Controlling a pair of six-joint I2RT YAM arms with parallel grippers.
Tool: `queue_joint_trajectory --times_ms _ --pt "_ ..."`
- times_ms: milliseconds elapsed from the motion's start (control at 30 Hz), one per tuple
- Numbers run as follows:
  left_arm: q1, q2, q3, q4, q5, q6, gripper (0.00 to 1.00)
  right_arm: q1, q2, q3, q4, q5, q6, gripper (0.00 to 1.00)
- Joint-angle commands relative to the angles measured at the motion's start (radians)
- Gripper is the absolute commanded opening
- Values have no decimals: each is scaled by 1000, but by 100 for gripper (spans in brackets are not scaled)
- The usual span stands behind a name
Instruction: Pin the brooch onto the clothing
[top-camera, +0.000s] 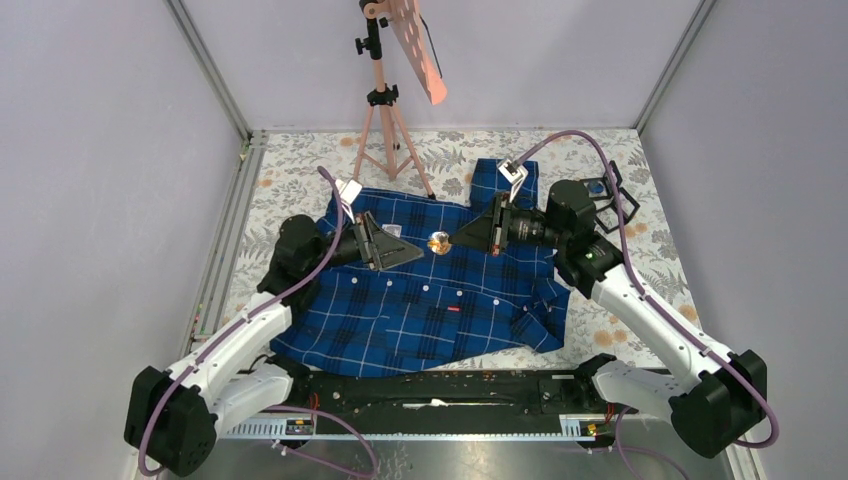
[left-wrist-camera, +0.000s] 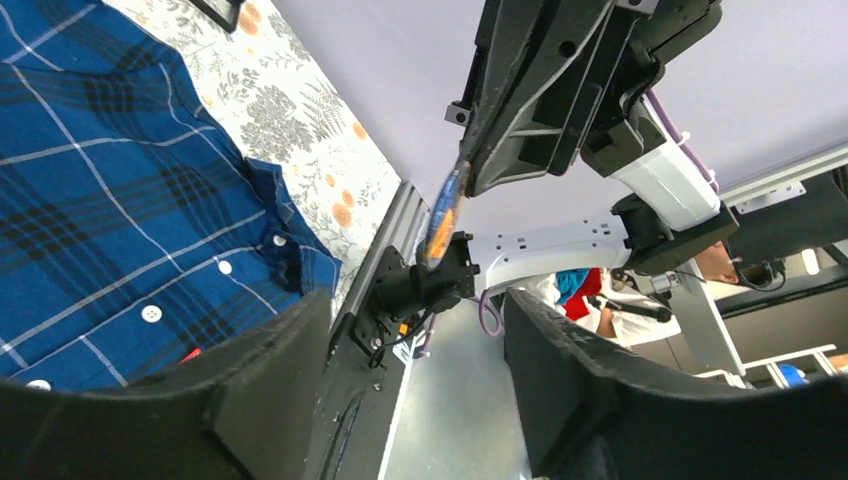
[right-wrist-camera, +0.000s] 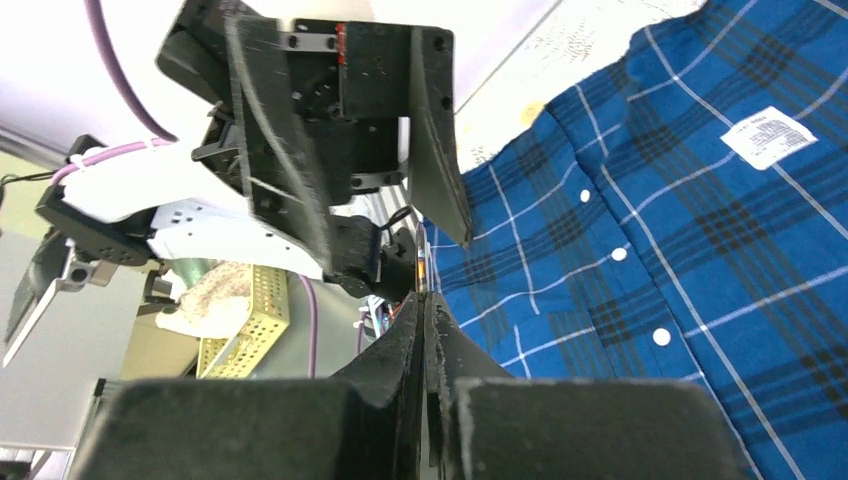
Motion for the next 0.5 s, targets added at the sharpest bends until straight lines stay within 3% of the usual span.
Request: queue_joint_trajectory --times_ms 0,67,300,467 --pt "-27 22 45 110 43 -10 59 23 -6 55 102 -51 40 0" --pt "-38 30 40 133 35 -25 51 27 -4 58 110 -59 48 0" --pt "-52 78 18 302 53 -130 43 35 16 74 104 -75 45 0" --pt "-57 90 8 346 45 -155 29 37 22 88 76 -77 27 0"
